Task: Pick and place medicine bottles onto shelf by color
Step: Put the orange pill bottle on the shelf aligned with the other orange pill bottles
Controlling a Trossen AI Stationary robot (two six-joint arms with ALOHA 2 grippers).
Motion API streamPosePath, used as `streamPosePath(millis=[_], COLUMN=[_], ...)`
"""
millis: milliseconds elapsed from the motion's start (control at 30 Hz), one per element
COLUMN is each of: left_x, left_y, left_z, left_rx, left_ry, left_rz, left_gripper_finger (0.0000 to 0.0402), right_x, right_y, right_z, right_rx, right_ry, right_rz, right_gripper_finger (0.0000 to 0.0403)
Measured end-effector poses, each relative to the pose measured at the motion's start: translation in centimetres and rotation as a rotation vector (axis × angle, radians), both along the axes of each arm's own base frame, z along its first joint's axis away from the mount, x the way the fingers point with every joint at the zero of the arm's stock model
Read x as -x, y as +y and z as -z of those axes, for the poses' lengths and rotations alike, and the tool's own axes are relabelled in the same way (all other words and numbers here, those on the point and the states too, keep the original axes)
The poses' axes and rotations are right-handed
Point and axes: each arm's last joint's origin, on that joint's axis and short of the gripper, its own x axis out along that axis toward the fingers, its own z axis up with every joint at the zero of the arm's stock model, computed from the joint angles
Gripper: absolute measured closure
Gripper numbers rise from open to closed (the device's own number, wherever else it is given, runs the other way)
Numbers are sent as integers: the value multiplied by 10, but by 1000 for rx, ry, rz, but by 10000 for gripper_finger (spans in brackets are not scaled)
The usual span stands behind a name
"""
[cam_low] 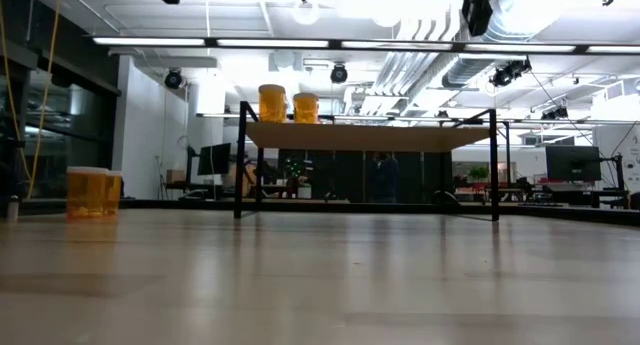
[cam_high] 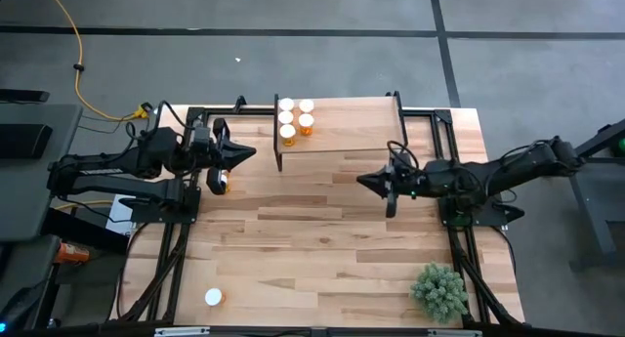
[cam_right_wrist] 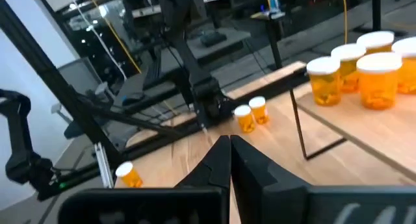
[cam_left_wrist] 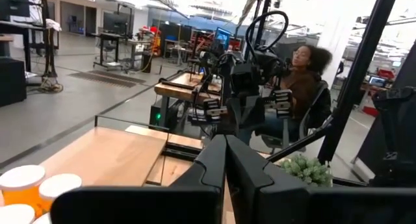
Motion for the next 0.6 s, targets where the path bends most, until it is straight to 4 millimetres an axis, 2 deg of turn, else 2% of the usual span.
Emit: streamPosePath(millis=[100, 367, 600], left_x=[-1, -8, -8], left_y=[-1, -8, -9], left_z=[4, 29, 31], left_rx=[4, 45, 48], left_ry=[-18, -85, -70], left_rz=[6, 24, 25], left_gripper_finger=[401, 401, 401], right_x=[0, 0, 0], right_y=[0, 0, 0], right_z=[0, -2, -2], right_rx=[15, 20, 20], right_ry=[1, -3, -2], right_rz=[1, 1, -2], right_gripper_finger=[403, 403, 403])
